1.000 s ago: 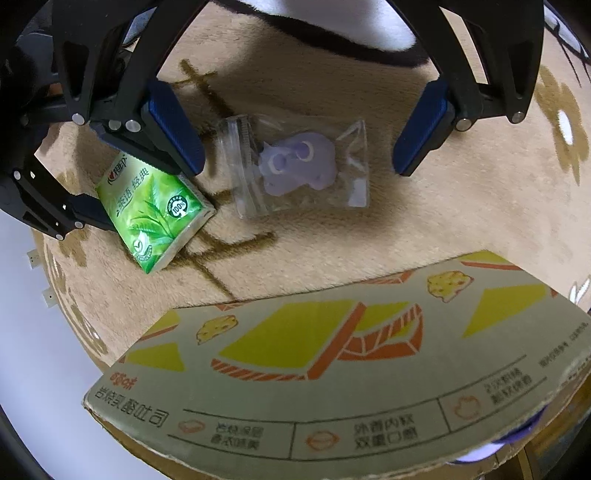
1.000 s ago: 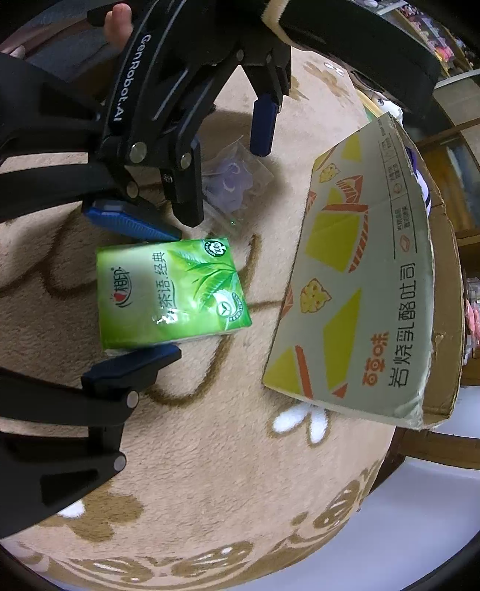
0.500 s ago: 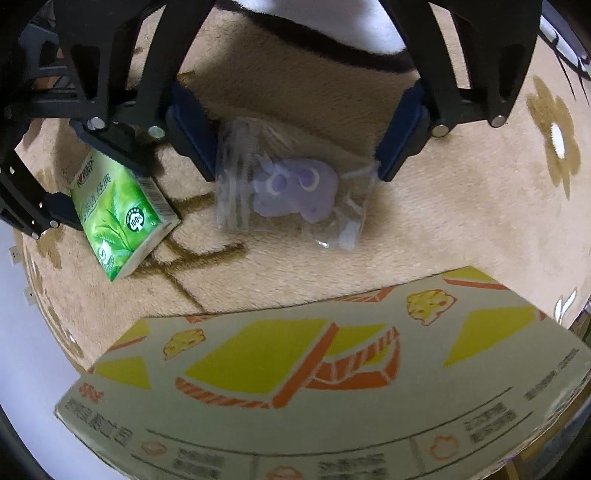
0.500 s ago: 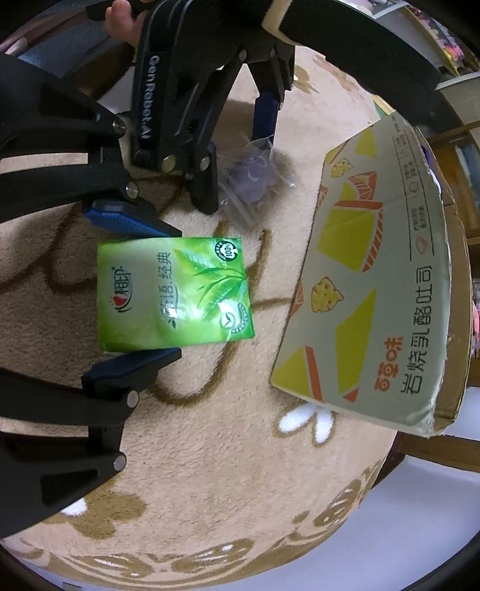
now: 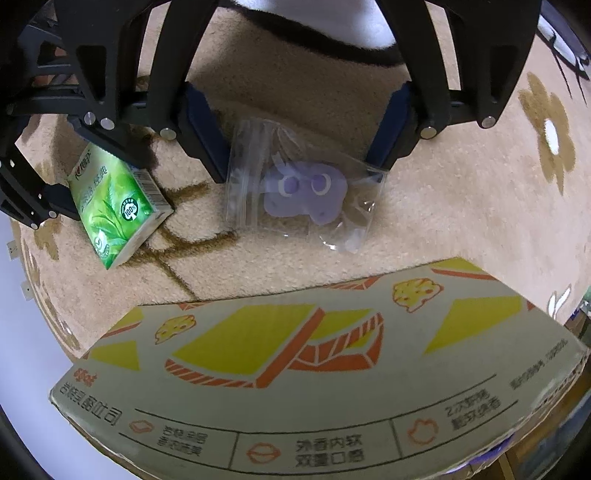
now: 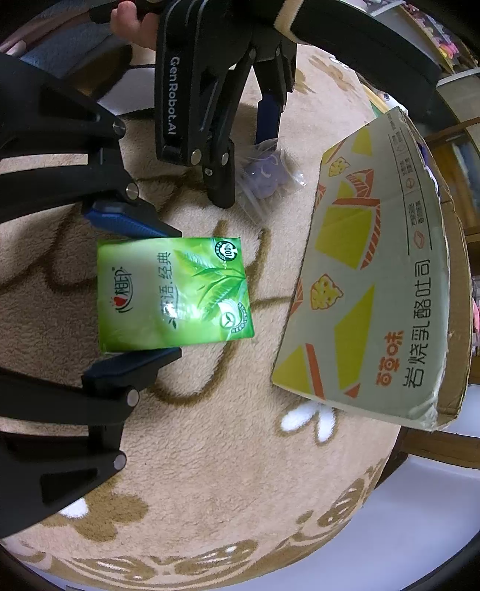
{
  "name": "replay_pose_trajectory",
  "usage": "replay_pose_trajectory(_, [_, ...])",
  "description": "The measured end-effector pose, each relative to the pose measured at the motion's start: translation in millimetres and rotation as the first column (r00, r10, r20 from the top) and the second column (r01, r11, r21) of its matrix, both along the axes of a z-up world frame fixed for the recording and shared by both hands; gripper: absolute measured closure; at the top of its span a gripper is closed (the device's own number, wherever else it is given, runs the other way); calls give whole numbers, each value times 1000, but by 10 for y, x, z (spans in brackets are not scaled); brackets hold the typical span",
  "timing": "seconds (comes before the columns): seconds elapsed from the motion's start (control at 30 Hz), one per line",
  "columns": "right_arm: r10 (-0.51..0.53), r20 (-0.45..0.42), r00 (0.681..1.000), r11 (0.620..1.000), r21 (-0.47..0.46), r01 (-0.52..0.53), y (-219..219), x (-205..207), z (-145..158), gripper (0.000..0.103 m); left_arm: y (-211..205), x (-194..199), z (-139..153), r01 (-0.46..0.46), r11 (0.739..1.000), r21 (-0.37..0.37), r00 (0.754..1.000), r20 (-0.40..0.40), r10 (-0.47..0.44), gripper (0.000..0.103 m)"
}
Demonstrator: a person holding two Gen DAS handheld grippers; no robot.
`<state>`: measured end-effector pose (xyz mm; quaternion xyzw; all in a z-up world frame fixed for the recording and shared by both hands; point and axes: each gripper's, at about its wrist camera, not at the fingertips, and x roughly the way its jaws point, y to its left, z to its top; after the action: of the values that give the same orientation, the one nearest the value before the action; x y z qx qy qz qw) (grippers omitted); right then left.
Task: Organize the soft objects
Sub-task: 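Close left tool on clear bag while right tool grasps green tissue pack, then lift clear bag with left tool while right tool carries green pack over box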
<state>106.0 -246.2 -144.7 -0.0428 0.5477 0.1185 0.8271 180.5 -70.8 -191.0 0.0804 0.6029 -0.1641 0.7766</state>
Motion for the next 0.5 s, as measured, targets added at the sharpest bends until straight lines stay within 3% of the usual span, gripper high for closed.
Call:
replay_pose_trajectory(0.13, [-1, -3, 1000, 1000, 5, 1, -18, 17, -9, 45, -115, -3, 16, 22, 1000, 18, 999, 49, -23, 21])
replay_pose_trajectory(0.5, [-16, 11, 1000, 999, 41, 16, -88, 28, 29, 46, 2, -74, 68, 48, 999, -12, 994, 100, -47, 25])
